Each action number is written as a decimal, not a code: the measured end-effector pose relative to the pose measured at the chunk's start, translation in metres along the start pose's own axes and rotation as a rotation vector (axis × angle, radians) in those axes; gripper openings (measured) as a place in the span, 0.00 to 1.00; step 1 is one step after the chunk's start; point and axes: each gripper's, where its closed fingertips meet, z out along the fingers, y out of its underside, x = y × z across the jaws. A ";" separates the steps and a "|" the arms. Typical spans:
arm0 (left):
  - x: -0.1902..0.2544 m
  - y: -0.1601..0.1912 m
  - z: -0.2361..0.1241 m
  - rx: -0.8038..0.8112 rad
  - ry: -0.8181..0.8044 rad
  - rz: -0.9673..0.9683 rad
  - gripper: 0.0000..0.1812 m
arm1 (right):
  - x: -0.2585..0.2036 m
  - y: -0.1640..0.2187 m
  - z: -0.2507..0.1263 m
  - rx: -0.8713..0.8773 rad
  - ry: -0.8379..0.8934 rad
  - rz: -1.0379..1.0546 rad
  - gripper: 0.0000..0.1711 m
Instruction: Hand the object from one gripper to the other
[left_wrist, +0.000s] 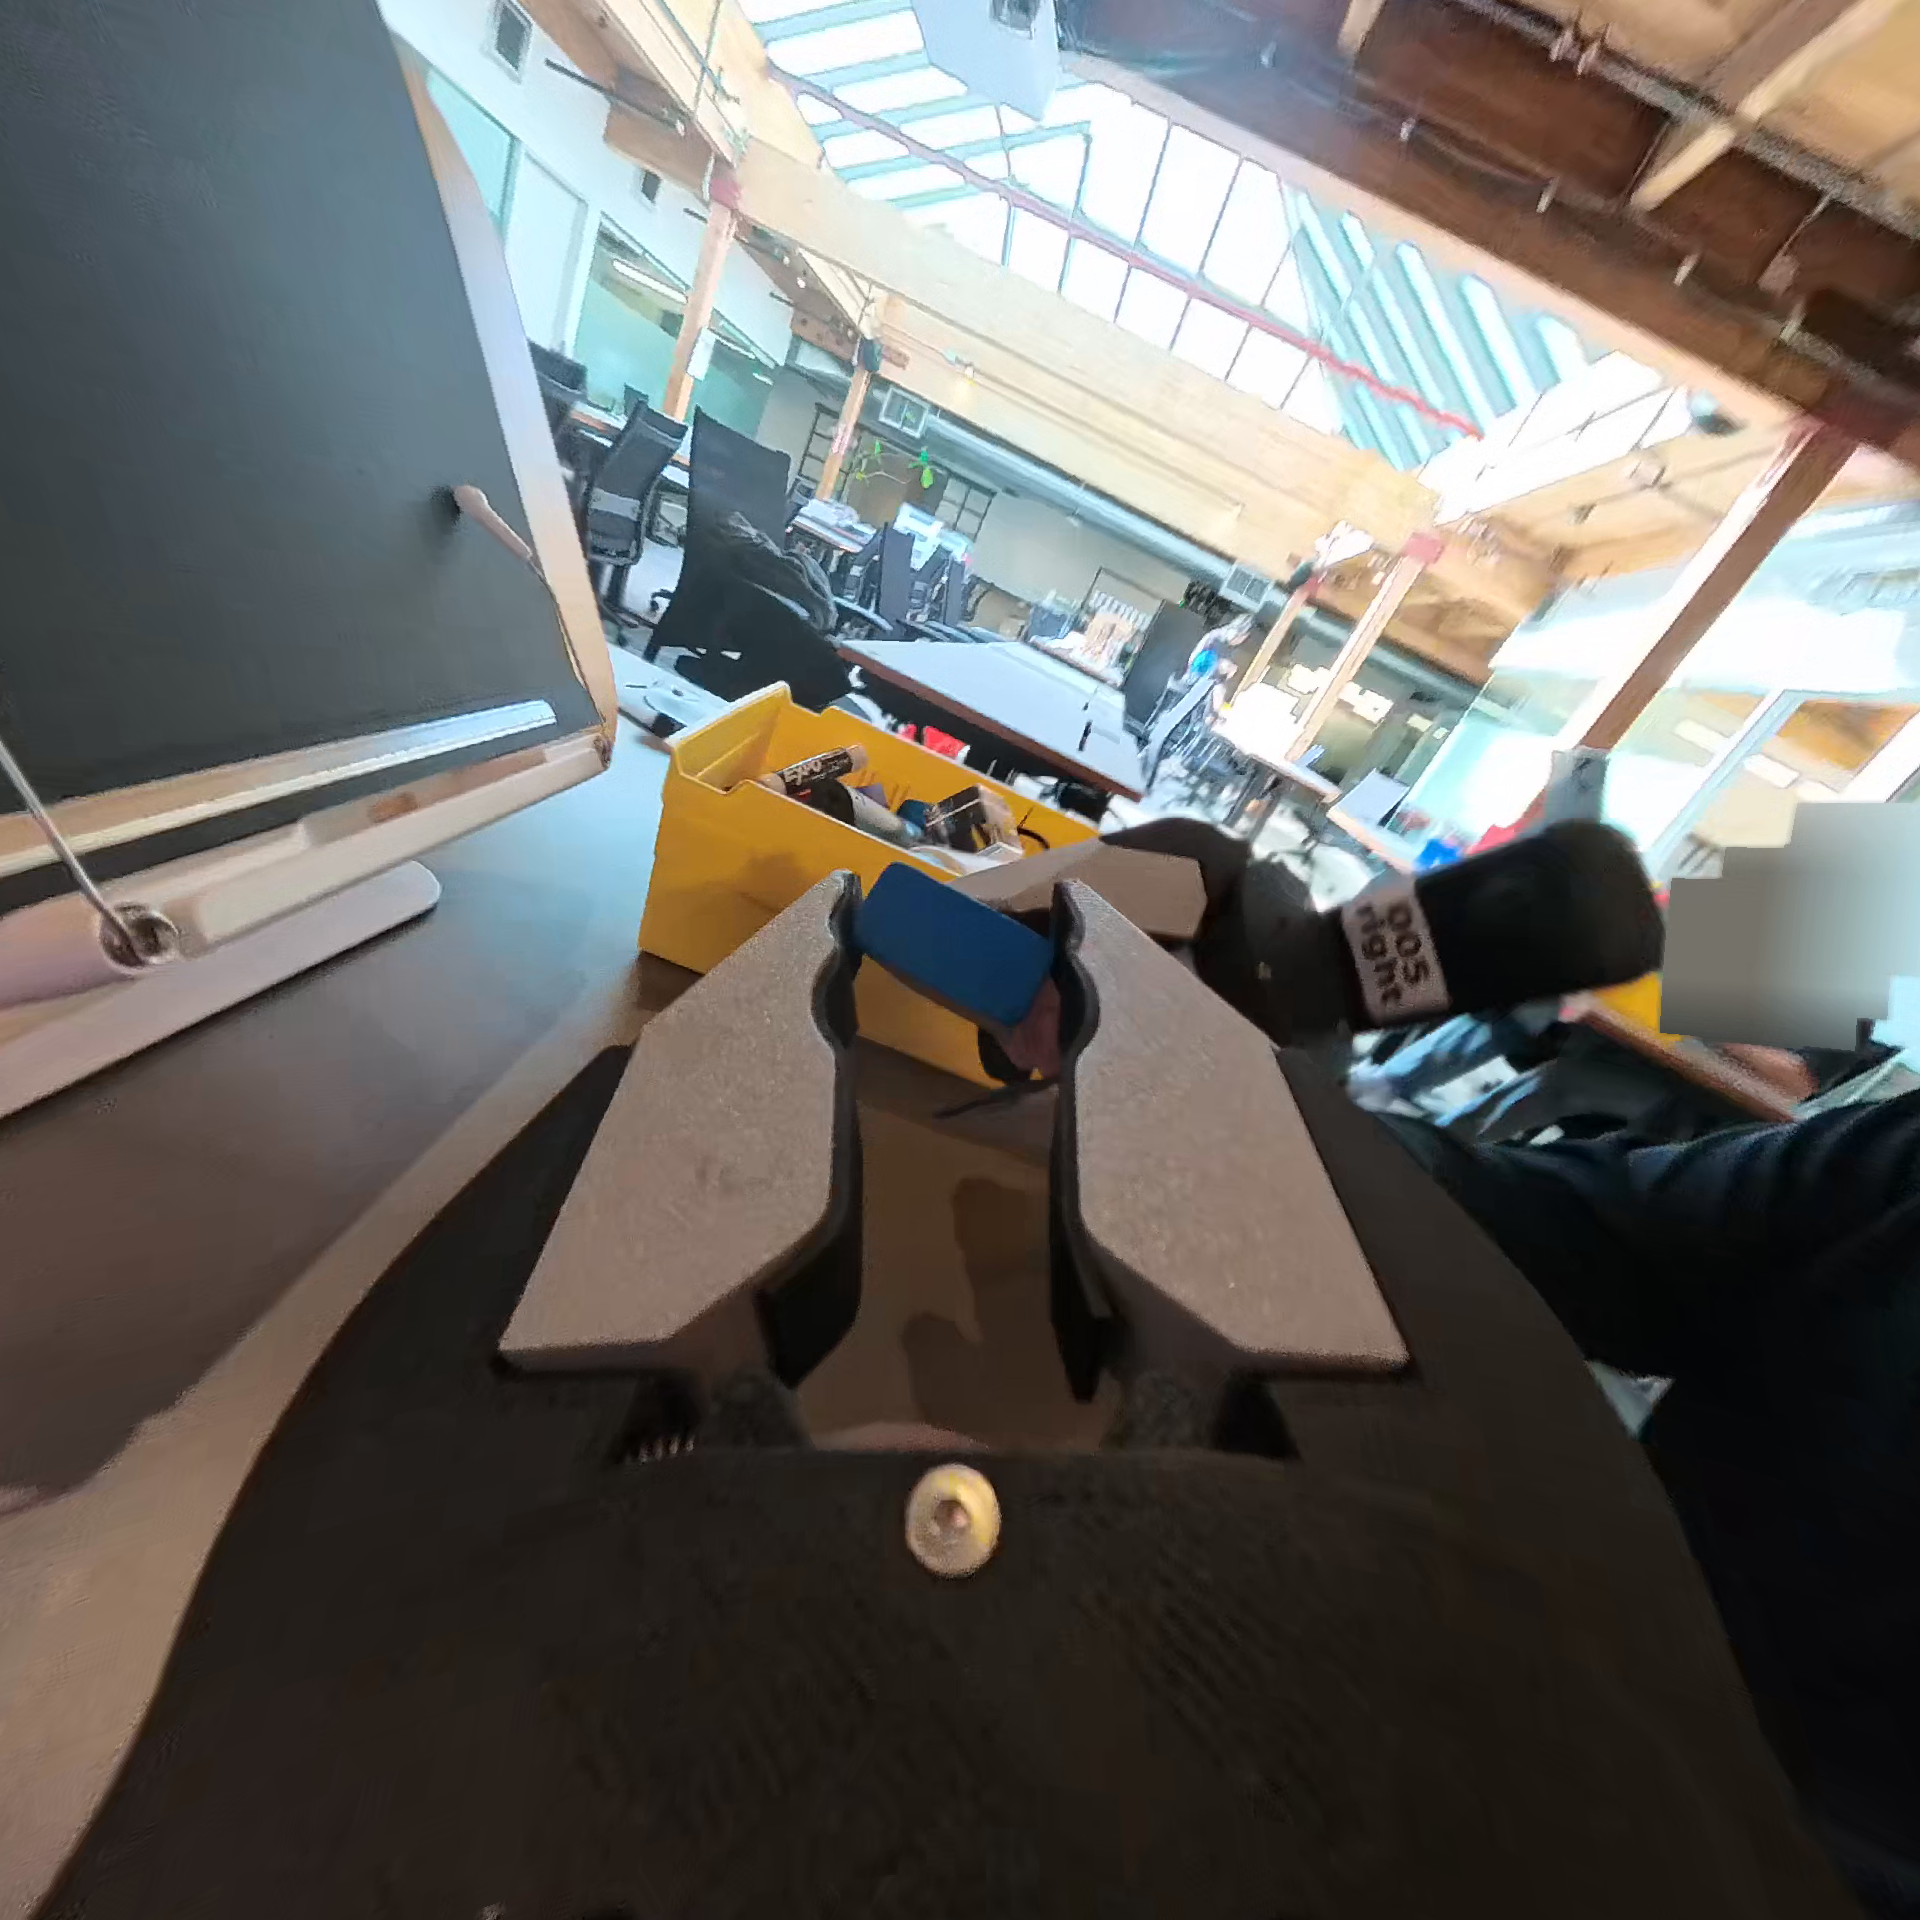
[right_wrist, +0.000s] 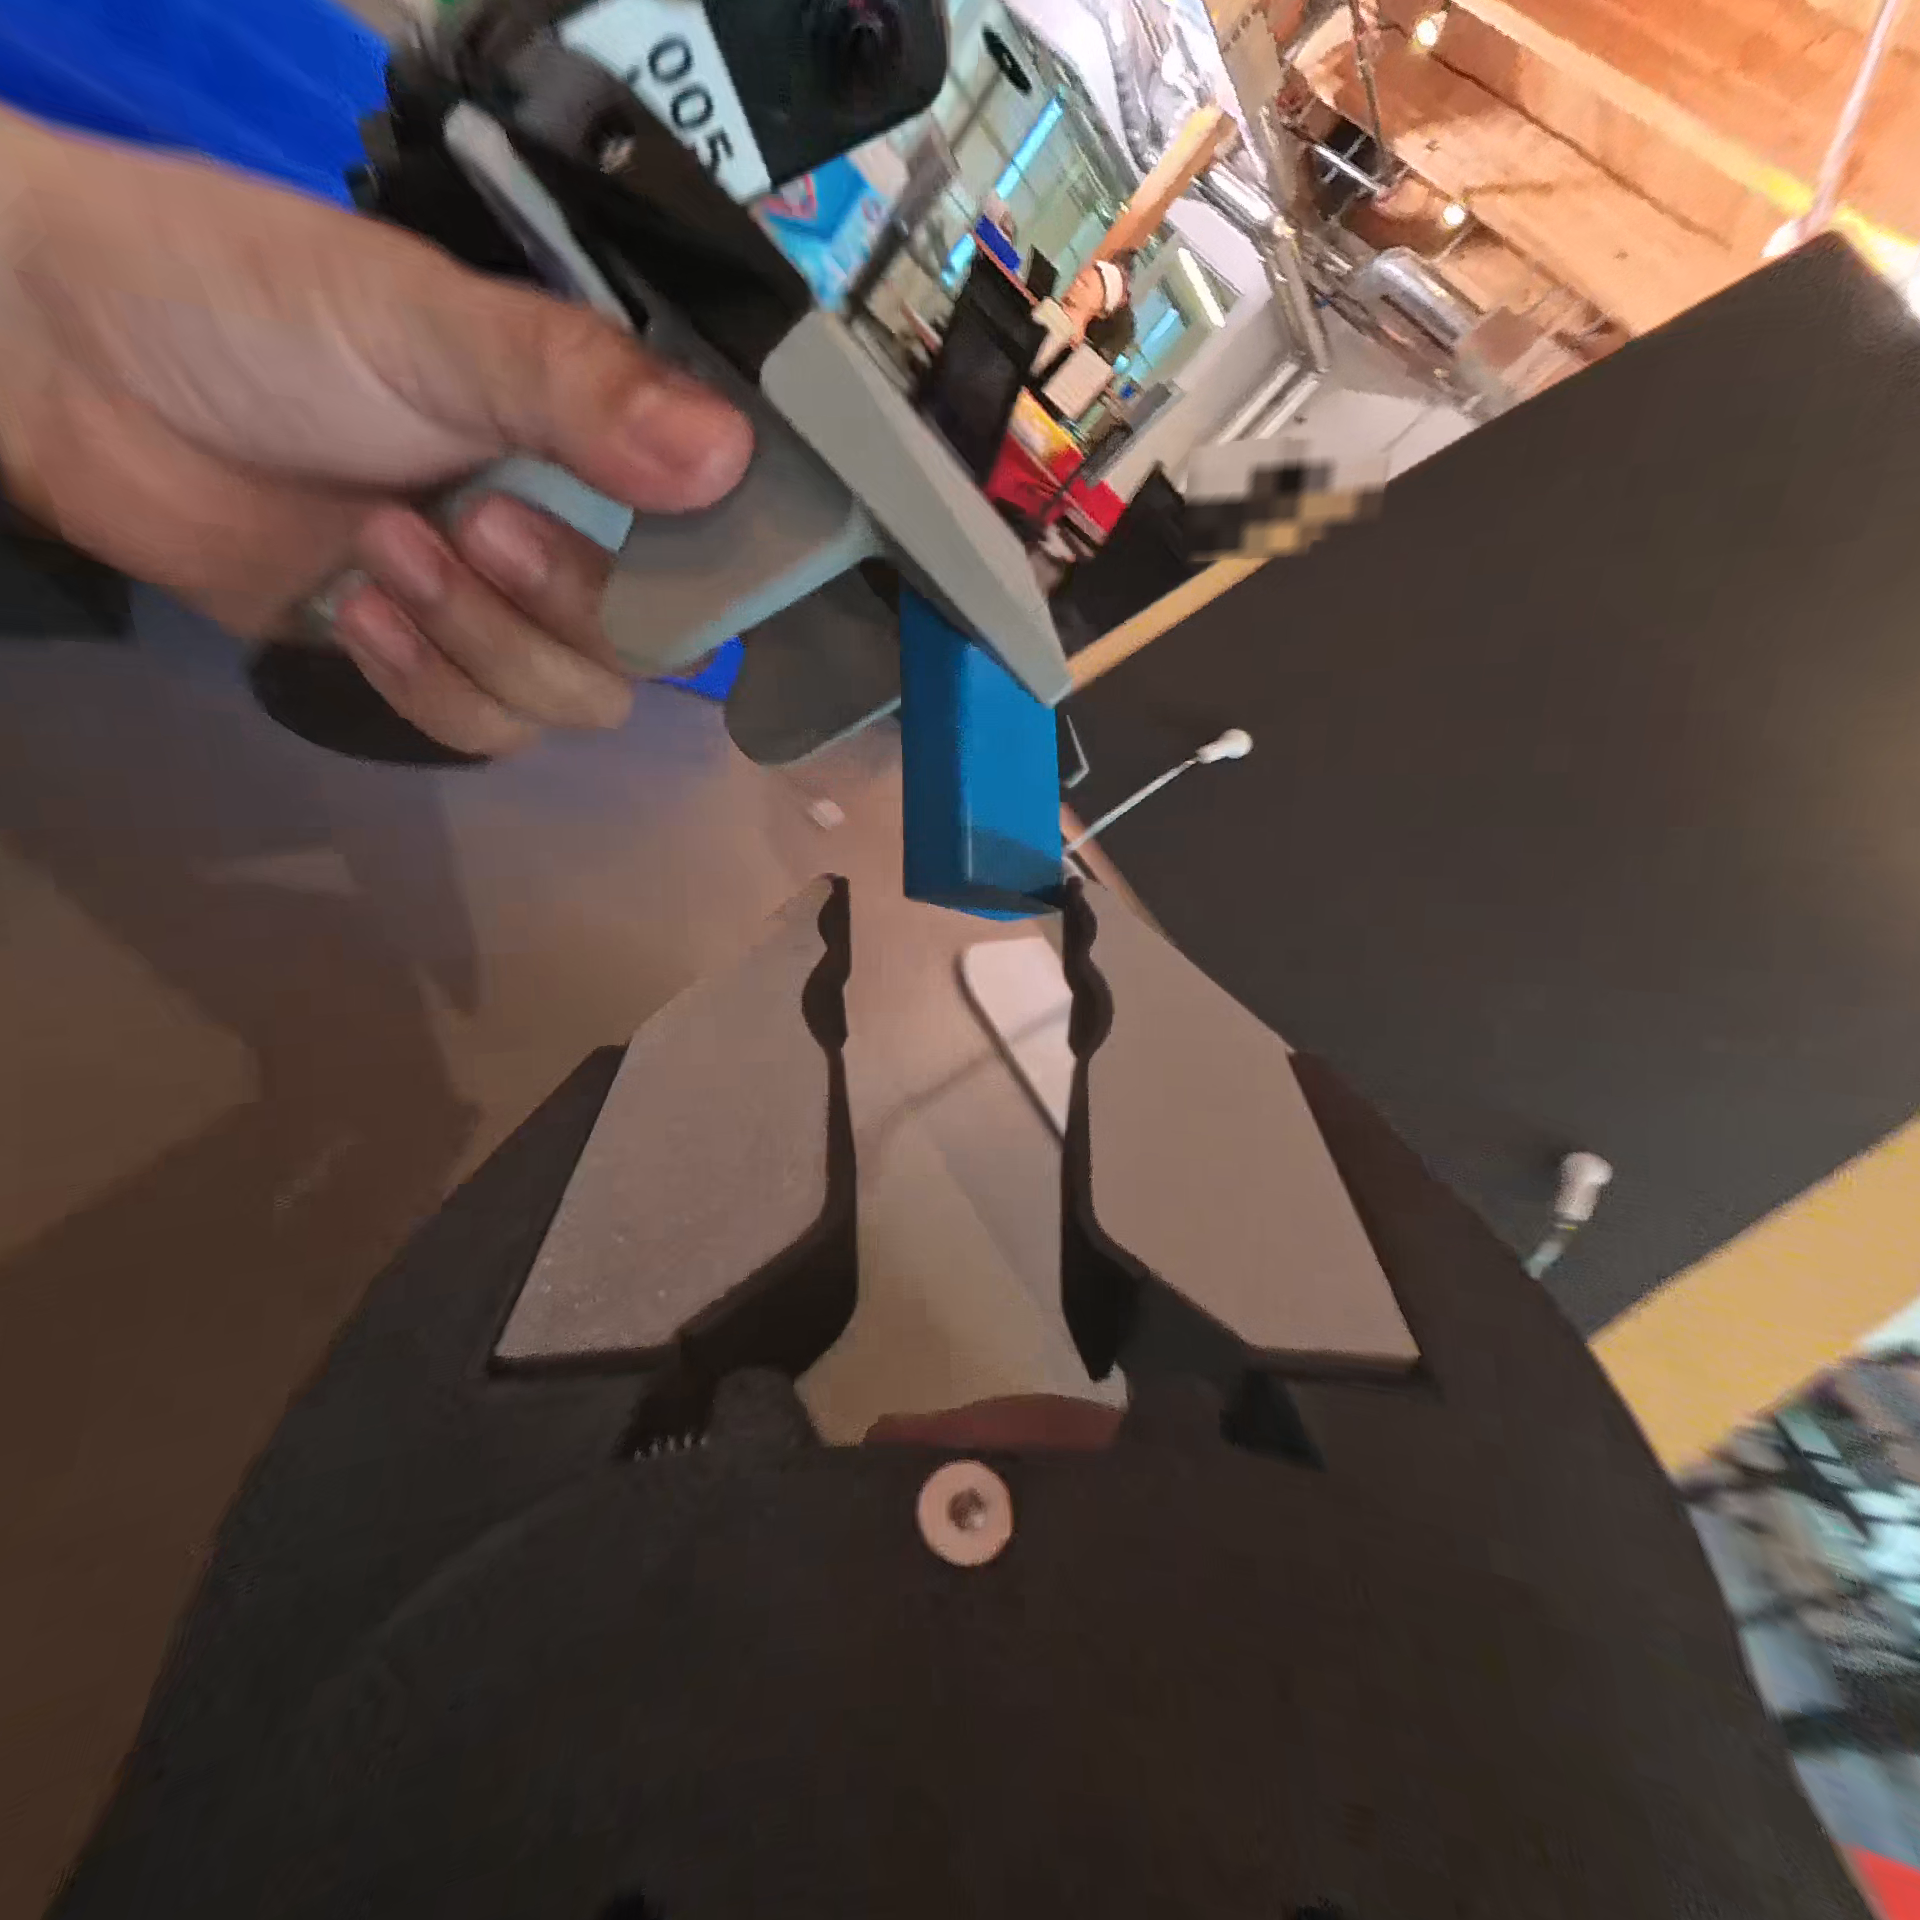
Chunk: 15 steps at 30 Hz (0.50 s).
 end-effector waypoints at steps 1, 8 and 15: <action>0.002 0.001 0.000 -0.013 -0.010 0.043 0.19 | -0.002 -0.003 -0.001 0.024 -0.034 0.063 0.24; 0.023 0.010 0.004 -0.105 -0.004 0.310 0.19 | 0.000 -0.026 -0.012 0.198 -0.179 0.384 0.25; 0.040 0.020 0.008 -0.150 0.025 0.488 0.19 | -0.008 -0.032 -0.015 0.215 -0.233 0.358 0.25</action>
